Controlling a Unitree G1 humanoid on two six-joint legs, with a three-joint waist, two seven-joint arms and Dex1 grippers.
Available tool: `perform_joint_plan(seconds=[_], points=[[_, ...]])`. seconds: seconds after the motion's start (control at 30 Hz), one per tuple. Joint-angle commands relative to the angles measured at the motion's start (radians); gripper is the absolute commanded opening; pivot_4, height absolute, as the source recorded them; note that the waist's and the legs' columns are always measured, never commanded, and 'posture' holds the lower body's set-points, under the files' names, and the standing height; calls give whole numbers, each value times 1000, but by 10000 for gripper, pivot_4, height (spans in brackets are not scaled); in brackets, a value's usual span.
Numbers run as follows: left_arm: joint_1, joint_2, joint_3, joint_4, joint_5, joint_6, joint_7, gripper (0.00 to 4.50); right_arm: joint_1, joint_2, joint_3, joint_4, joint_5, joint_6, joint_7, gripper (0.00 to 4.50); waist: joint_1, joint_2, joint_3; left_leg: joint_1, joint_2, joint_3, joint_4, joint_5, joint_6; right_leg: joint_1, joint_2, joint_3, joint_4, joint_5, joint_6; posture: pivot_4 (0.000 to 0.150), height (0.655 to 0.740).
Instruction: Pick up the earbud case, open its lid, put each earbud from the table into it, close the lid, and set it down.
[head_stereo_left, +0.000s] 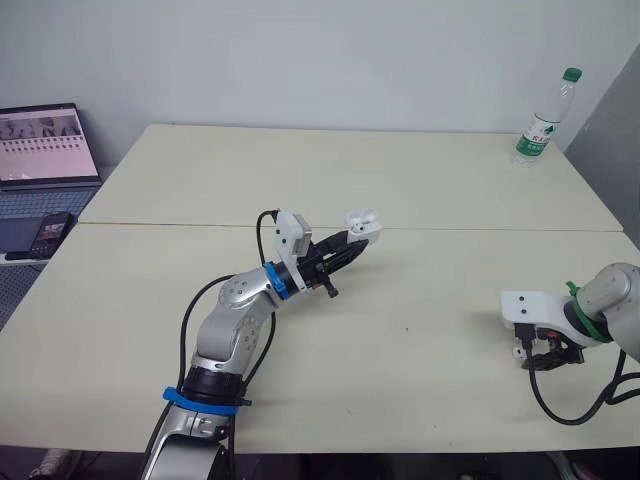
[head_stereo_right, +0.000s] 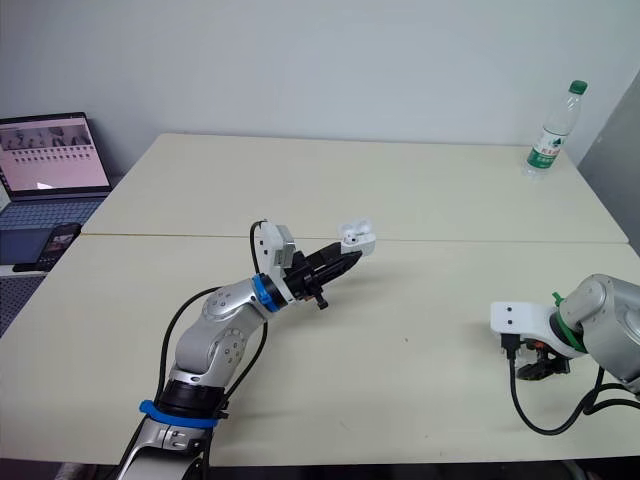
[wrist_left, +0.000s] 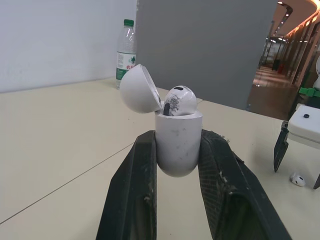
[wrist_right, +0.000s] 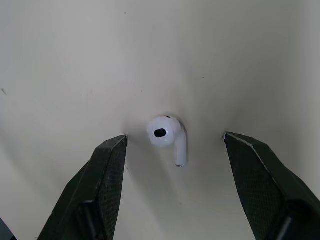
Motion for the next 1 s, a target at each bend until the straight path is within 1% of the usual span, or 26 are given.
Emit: perform_joint_plan(seconds=[0.03, 0.2, 0.27, 0.3, 0.37, 0.43, 0.47, 0.53, 1.0], points=[[-14, -3, 1, -26, 0, -23, -8, 7814, -20, 7, -12, -48, 2, 51, 2, 31871, 0, 0, 0, 0, 0, 0, 0, 0, 0, 0, 0, 0, 0, 0, 0, 1500, 7362], [-12, -3, 0, -27, 0, -23, -9, 7814, -18, 9, -6, -71, -1, 72, -3, 31871, 0, 0, 0, 0, 0, 0, 0, 0, 0, 0, 0, 0, 0, 0, 0, 1500, 7362], [-12, -4, 1, -25, 0, -23, -8, 7814, -17, 7, -5, -68, -4, 70, -5, 28156, 0, 0, 0, 0, 0, 0, 0, 0, 0, 0, 0, 0, 0, 0, 0, 1500, 7362], [-11, -4, 1, -26, 0, -23, -8, 7814, -16, 5, -4, -67, -6, 65, -6, 25939, 0, 0, 0, 0, 0, 0, 0, 0, 0, 0, 0, 0, 0, 0, 0, 1500, 7362], [-11, -4, 1, -26, -1, -23, -9, 7814, -12, 2, -4, -66, -6, 63, -6, 19012, 0, 0, 0, 0, 0, 0, 0, 0, 0, 0, 0, 0, 0, 0, 0, 1500, 7362], [-10, -4, 1, -24, -1, -24, -10, 7814, -8, -1, -5, -70, -4, 67, -6, 10993, 0, 0, 0, 0, 0, 0, 0, 0, 0, 0, 0, 0, 0, 0, 0, 1500, 7362], [-10, -4, 1, -25, -1, -24, -10, 7814, -6, -2, -6, -73, -2, 69, -6, 7872, 0, 0, 0, 0, 0, 0, 0, 0, 0, 0, 0, 0, 0, 0, 0, 1500, 7362], [-11, -4, 1, -24, -1, -23, -11, 7814, -4, -2, -7, -76, -1, 71, -6, 163, 0, 0, 0, 0, 0, 0, 0, 0, 0, 0, 0, 0, 0, 0, 0, 1500, 7362], [-7, -5, -1, -25, -1, -18, -19, 7814, 12, -10, -37, -83, 18, 72, -25, 163, 0, 0, 0, 0, 0, 0, 0, 0, 0, 0, 0, 0, 0, 0, 0, 1500, 7362]])
